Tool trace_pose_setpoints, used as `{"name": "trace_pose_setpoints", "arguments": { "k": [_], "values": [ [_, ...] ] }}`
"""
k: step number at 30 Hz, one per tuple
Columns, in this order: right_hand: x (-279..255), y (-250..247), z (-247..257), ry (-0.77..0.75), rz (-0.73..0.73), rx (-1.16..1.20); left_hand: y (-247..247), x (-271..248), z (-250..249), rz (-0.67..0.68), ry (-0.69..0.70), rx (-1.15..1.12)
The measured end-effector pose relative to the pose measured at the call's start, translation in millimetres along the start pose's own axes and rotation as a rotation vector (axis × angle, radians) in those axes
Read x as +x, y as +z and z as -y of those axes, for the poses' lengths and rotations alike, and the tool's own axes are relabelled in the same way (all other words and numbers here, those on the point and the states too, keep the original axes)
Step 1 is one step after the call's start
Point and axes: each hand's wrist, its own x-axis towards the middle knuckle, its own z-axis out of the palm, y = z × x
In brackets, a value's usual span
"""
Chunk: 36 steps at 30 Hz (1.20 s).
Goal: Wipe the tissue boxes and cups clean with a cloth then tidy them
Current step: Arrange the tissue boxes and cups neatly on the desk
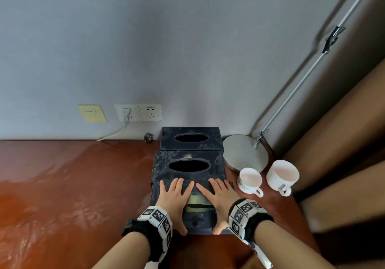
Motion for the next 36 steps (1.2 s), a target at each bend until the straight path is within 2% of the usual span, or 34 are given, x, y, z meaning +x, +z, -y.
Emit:
{"name": "trace_pose_setpoints", "arguments": {
  "k": [6,8,10,12,15,17,24,28,36],
  "values": [
    [0,1,-11,-0.065,-0.027,0.062,8,4,19,-0.058,0.086,-0.14],
    [0,-2,-23,-0.033,-0.064,0.182,2,7,37,-0.144,-0.012,-0.257],
    [2,-7,-39,0.055,-0.131,0.355,-6,13,58,-0.225,-0.209,-0.457],
    [8,-13,-54,0.15,-0.186,0.522,-12,17,73,-0.23,-0.348,-0.673],
    [24,-23,-70,0.237,-0.199,0.676,-18,29,85,-0.19,-0.326,-0.889],
    [39,-31,-76,0.274,-0.188,0.691,-21,40,90,-0.16,-0.283,-0.953],
    [84,-44,-83,0.391,-0.141,0.743,-28,84,101,-0.069,-0.29,-1.005],
    [99,-40,-90,0.426,-0.145,0.808,-30,98,107,-0.108,-0.336,-1.025],
    [109,-44,-96,0.481,-0.169,0.759,-28,105,106,-0.139,-0.283,-0.82]
  ]
}}
